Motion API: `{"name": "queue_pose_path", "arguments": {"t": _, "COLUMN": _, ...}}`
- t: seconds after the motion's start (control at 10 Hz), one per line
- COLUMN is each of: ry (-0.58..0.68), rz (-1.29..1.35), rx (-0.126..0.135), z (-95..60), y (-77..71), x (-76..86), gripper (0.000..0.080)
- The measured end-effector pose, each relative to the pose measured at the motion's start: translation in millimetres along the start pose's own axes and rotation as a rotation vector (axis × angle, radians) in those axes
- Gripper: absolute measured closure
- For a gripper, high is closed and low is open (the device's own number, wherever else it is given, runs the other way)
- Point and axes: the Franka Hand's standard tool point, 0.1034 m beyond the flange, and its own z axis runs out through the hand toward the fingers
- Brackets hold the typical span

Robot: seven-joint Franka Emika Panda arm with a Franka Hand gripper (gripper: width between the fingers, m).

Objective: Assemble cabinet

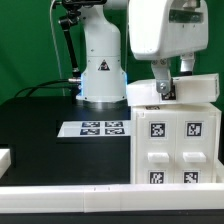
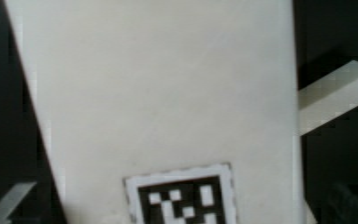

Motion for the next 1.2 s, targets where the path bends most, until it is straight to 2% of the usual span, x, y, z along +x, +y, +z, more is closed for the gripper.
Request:
{"name": "queue_pose_path", "arguments": {"t": 0.1, "ry": -0.002, "rz": 0.004, "rx": 0.001, "z": 1.1, "y": 1.3, "x": -1.9, "gripper": 0.0204}}
{"name": "queue_pose_path", "arguments": {"t": 0.2, "ry": -0.002, "rz": 0.006, "rx": 0.001, "z": 1.1, "y": 2.2, "x": -3.0, "gripper": 0.0242}}
{"name": "queue_pose_path", "arguments": {"t": 0.5, "ry": -0.002, "rz": 0.056, "rx": 0.001, "z": 1.1, "y": 2.7, "x": -3.5, "gripper": 0.0242}}
{"name": "queue_pose_path", "arguments": {"t": 0.8, "ry": -0.001, "rz": 0.254, "rx": 0.002, "z": 1.3, "y": 2.5, "x": -3.5, "gripper": 0.0242}}
{"name": "queue_pose_path", "arguments": {"t": 1.2, "ry": 0.018, "rz": 0.735, "rx": 0.000, "z": 2.0, "y": 4.5, "x": -3.5, "gripper": 0.0242}}
